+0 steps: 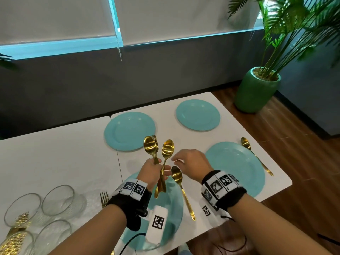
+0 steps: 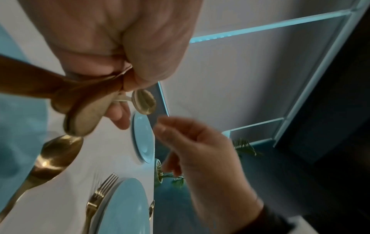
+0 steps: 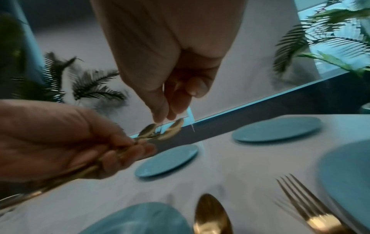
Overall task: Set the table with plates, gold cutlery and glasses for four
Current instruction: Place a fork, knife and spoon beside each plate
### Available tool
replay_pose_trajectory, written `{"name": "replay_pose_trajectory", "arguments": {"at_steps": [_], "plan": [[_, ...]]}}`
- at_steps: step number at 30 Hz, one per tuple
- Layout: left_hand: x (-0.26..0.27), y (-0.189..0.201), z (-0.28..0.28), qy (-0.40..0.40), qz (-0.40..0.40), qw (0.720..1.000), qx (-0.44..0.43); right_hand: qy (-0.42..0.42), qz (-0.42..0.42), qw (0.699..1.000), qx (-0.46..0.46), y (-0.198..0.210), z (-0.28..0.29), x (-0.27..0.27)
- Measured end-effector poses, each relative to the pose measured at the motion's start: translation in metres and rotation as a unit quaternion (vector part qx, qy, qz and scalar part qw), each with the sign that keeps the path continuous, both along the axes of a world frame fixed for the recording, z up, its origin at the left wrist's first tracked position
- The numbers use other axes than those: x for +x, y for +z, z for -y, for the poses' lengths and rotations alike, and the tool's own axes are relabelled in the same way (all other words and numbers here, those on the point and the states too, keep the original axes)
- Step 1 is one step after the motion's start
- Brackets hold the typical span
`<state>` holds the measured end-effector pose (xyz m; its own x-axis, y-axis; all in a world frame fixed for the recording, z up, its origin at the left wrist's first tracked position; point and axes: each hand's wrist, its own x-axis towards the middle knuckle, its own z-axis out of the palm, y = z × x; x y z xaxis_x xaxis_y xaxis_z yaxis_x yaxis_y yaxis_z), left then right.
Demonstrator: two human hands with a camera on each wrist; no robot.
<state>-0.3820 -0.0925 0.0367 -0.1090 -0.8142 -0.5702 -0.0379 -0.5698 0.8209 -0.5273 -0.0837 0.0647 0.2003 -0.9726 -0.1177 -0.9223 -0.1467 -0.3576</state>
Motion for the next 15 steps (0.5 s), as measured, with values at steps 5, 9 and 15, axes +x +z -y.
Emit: {"name": "replay_pose_trajectory", "arguments": {"at_steps": [5, 9, 15], "plan": [[-0.016, 0.005, 0.016, -0.048, 0.068, 0.996, -0.032, 0.113, -0.065, 0.991, 0.018, 0.007, 0.021, 0.004], [-0.027, 0.011, 0.03, -0.062, 0.048, 0.997, -0.025, 0.165, -0.094, 0.981, 0.022, 0.005, 0.041, -0.012], [-0.064, 0.005, 0.068, -0.076, 0.054, 0.996, -0.01, 0.228, -0.184, 0.956, 0.031, 0.004, 0.092, -0.045]]}}
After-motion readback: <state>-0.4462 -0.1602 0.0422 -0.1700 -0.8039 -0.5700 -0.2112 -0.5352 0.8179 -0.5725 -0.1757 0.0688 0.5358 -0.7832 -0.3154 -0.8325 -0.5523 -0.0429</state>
